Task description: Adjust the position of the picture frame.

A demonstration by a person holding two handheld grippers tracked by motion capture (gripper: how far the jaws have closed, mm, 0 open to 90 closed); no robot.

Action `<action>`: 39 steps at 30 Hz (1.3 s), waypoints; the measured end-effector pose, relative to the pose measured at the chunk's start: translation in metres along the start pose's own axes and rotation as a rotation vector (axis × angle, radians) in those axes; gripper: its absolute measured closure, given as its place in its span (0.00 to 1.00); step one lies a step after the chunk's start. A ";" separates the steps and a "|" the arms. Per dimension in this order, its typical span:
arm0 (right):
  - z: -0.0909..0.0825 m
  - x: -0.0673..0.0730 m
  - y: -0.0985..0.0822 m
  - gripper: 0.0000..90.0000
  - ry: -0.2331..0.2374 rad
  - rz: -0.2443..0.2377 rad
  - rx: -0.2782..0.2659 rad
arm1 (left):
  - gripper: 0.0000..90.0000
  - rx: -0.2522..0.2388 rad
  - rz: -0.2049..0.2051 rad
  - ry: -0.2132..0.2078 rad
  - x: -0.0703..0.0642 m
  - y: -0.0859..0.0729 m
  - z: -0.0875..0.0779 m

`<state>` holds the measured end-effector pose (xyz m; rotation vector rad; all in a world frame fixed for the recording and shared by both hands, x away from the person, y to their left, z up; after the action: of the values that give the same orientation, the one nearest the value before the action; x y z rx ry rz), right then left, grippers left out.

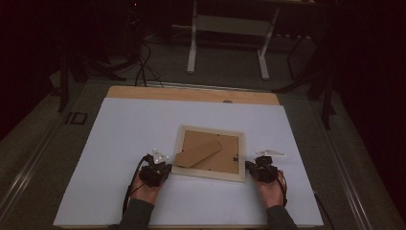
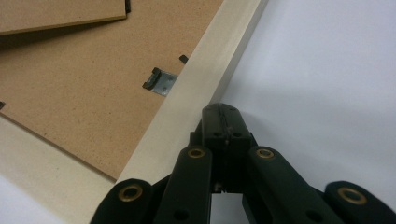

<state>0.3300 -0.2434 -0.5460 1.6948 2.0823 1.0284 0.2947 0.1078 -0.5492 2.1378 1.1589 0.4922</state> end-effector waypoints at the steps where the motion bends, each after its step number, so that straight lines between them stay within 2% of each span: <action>1: 0.000 0.000 0.000 1.00 0.000 0.000 0.000 | 1.00 0.000 0.000 0.000 0.000 0.000 0.000; 10: 0.010 0.014 0.006 1.00 0.004 -0.029 0.003 | 1.00 0.017 -0.030 0.035 0.012 -0.003 -0.004; 15: 0.007 0.017 0.003 1.00 0.024 -0.037 0.019 | 1.00 0.020 -0.037 0.030 0.014 -0.004 -0.005; 18: -0.002 0.019 -0.005 1.00 0.062 -0.047 0.067 | 1.00 0.022 -0.030 0.028 0.013 -0.005 -0.007; 20: -0.006 0.020 -0.007 1.00 0.068 -0.049 0.085 | 1.00 0.025 -0.027 0.022 0.013 -0.007 -0.008; 24: -0.003 0.024 -0.006 1.00 0.047 -0.057 0.075 | 1.00 0.030 -0.032 0.028 0.015 -0.008 -0.010; 39: 0.009 0.033 0.002 1.00 0.053 -0.062 0.055 | 1.00 0.040 -0.057 0.053 0.022 -0.012 -0.015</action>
<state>0.3276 -0.2091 -0.5441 1.6343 2.2007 1.0167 0.2908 0.1366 -0.5466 2.1313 1.2649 0.5063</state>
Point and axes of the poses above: each handheld gripper's, and its own axes: z roughly forward along the jaws, y roughly out of its top, x roughly to its left, the point moved 2 cm from there along z, roughly forward along the jaws, and after that the axes turned 7 degrees about z, right-handed, at the moved point
